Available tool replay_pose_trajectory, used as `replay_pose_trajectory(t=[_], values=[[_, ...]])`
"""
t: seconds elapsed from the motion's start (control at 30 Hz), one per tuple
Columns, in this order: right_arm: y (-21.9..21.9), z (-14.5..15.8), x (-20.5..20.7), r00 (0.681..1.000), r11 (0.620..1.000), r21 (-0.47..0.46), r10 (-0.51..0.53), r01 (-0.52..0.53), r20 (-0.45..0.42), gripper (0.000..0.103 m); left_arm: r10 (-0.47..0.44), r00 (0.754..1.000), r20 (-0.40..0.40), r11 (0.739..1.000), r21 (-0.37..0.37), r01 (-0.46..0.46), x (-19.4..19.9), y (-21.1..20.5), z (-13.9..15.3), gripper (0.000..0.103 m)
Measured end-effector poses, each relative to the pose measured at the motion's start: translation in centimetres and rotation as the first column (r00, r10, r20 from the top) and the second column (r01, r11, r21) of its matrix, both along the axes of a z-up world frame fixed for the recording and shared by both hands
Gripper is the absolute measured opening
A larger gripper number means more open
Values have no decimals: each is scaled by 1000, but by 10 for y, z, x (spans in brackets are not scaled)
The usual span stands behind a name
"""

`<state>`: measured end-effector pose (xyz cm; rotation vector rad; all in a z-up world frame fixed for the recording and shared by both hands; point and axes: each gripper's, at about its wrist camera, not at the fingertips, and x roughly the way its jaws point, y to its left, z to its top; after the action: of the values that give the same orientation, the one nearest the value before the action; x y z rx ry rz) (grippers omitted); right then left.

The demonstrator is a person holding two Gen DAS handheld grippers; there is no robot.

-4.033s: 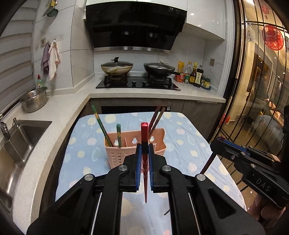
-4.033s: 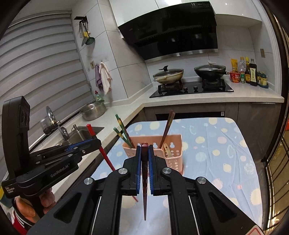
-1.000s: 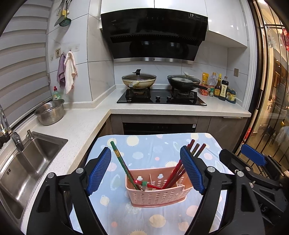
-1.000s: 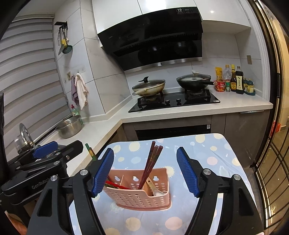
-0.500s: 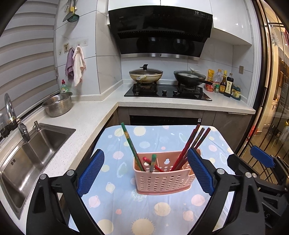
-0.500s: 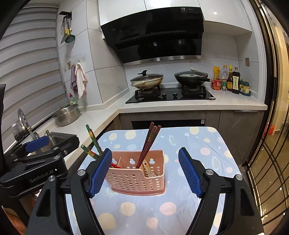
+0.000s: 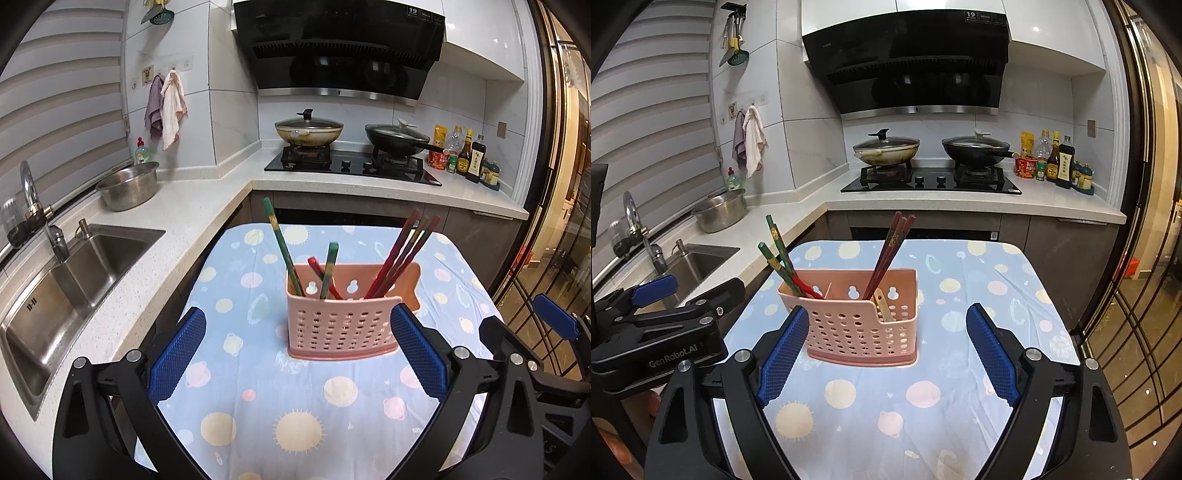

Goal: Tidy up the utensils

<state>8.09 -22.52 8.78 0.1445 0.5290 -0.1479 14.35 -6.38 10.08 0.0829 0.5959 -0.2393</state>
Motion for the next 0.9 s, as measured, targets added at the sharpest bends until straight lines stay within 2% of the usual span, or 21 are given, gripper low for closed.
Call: replay_pose_trajectory(t=[0.23, 0.27, 0.33, 0.6, 0.9], values=[[8, -12, -10, 999, 999, -39, -8, 6, -32, 85, 20, 999, -29, 1000, 22, -19, -10, 3, -13, 96], [9, -14, -11, 999, 999, -47, -9, 7, -36, 87, 23, 999, -34, 999, 23, -22, -11, 3, -15, 96], [10, -16, -14, 999, 998, -58, -10, 8, -43, 97, 34, 999, -42, 999, 32, -33, -13, 5, -19, 96], [15, -25, -22, 999, 998, -62, -14, 11, -50, 97, 51, 997, -52, 996, 70, -47, -21, 7, -31, 96], [16, -29, -24, 998, 997, -76, -18, 14, -55, 97, 88, 993, -72, 994, 78, -82, -25, 12, -39, 96]])
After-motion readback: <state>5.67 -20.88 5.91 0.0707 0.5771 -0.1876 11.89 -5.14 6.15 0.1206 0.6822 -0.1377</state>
